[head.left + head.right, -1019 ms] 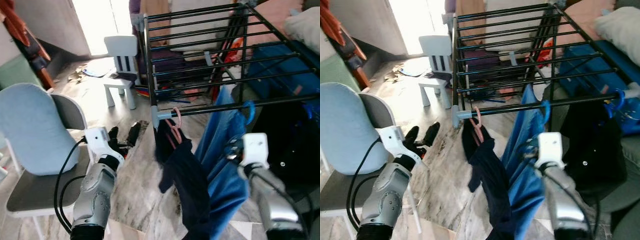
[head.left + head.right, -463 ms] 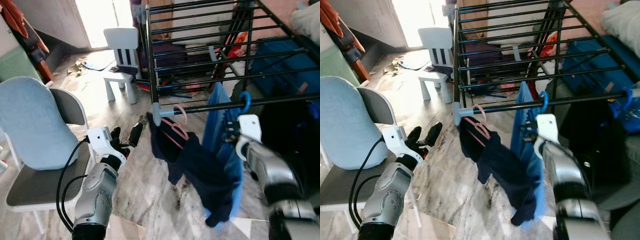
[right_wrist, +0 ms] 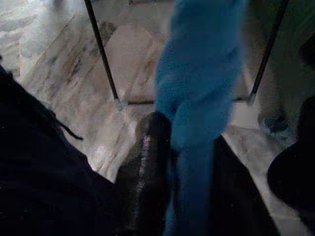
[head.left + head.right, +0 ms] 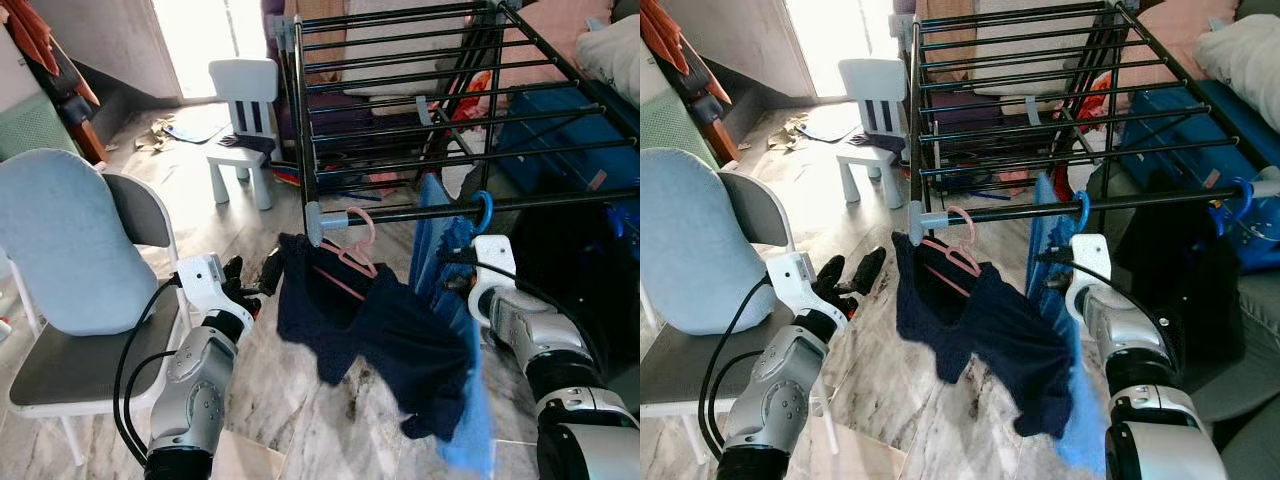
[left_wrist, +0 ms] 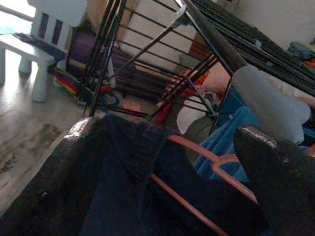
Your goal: Hang hanger
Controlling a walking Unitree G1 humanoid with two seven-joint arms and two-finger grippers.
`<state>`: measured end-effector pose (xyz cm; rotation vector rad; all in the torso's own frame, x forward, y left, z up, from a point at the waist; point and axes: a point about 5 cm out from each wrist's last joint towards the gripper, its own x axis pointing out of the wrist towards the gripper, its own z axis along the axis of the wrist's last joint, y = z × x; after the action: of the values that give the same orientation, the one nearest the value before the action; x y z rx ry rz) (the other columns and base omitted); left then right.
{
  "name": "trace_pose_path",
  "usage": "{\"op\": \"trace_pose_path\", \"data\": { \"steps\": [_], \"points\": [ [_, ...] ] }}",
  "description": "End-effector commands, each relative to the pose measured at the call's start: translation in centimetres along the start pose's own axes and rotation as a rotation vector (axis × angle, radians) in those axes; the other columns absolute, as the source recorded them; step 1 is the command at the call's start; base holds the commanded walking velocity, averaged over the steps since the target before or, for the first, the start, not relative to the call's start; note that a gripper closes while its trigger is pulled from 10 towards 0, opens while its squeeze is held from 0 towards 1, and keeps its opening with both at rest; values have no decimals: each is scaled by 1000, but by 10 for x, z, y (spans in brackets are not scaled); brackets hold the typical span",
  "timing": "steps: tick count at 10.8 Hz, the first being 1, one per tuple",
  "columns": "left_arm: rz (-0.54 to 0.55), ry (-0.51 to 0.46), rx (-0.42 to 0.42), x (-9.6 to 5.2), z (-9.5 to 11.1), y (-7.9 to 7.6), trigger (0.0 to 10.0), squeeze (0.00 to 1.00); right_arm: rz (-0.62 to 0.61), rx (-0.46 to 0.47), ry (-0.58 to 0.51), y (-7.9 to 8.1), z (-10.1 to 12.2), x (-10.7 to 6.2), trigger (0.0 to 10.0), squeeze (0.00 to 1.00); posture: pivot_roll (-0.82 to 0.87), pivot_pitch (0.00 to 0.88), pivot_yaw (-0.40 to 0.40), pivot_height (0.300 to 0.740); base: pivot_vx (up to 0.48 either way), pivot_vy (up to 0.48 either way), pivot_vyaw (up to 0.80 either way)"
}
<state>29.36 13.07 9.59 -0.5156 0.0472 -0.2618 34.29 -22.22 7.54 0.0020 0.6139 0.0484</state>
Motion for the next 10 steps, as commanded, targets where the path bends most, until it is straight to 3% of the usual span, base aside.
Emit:
{"op": "trace_pose_path", "data": {
  "steps": [1,2,4,5,6,8,10],
  "points": [
    [14,22,15,0,-1,3,10000,0,-4,16,-2,0,-2,0,10000,1000,-228,0,88,740,0,0,0],
    [27,35,29,2,-2,4,10000,0,-20,-4,-22,-3,-2,-2,10000,1000,-230,0,88,740,0,0,0],
    [47,48,48,2,-3,5,10000,0,-108,-164,-171,-12,6,-12,10000,1000,-232,0,90,740,0,0,0],
    [48,54,54,2,-4,5,10000,0,-124,-133,-205,-14,6,-17,10000,1000,-234,0,90,740,0,0,0],
    [66,64,93,3,-5,5,10000,0,-156,-219,-279,-14,5,-28,10000,1000,-240,0,93,740,0,0,0],
    [118,73,135,2,-7,12,10000,0,-192,-253,-373,-9,-4,-44,10000,1000,-246,0,99,740,0,0,0],
    [124,90,169,-1,-9,13,10000,0,-221,-294,-394,-2,-17,-54,10000,1000,-247,0,106,740,0,0,0]
  ]
}}
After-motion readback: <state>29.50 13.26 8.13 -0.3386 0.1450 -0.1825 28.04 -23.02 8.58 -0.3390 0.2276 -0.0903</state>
